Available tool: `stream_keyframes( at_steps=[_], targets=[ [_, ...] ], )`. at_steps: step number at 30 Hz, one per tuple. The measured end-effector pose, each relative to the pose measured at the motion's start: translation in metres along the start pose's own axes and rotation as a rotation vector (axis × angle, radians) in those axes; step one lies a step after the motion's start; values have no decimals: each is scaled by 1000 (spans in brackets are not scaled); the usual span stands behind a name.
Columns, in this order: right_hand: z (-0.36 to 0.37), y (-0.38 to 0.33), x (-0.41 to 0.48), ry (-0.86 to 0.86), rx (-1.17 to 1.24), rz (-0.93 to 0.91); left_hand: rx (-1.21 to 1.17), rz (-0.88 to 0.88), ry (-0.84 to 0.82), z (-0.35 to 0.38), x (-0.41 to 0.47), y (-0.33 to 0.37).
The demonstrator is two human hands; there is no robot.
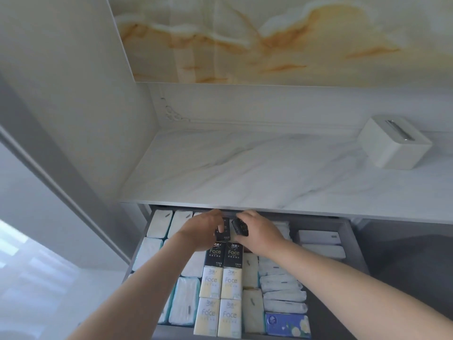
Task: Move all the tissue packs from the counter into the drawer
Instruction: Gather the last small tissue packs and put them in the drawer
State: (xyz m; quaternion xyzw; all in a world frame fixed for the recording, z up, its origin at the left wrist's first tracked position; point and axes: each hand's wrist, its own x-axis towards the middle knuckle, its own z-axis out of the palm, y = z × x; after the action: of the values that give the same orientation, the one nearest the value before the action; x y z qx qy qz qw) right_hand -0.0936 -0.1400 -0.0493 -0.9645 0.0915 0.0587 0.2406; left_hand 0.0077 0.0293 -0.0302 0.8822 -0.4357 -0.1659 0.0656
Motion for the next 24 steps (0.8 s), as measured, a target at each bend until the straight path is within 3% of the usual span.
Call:
stream_keyframes(
  at_steps=[5, 9, 14, 18, 24],
  targets=[
    [15, -12, 10, -62, 224, 242, 43, -52, -8, -1, 9, 1],
    [14, -12, 11, -148, 153, 143, -34, -113, -113, 1, 11, -8],
    [14, -3, 6, -162, 67, 33, -81, -48, -19, 3, 11, -12],
    [17, -9, 4, -266, 17, 35, -32, -54, -68, 2, 4, -8],
    [-41, -5, -6, -184, -100, -44, 15, -34, -49, -21, 3, 16]
  ],
)
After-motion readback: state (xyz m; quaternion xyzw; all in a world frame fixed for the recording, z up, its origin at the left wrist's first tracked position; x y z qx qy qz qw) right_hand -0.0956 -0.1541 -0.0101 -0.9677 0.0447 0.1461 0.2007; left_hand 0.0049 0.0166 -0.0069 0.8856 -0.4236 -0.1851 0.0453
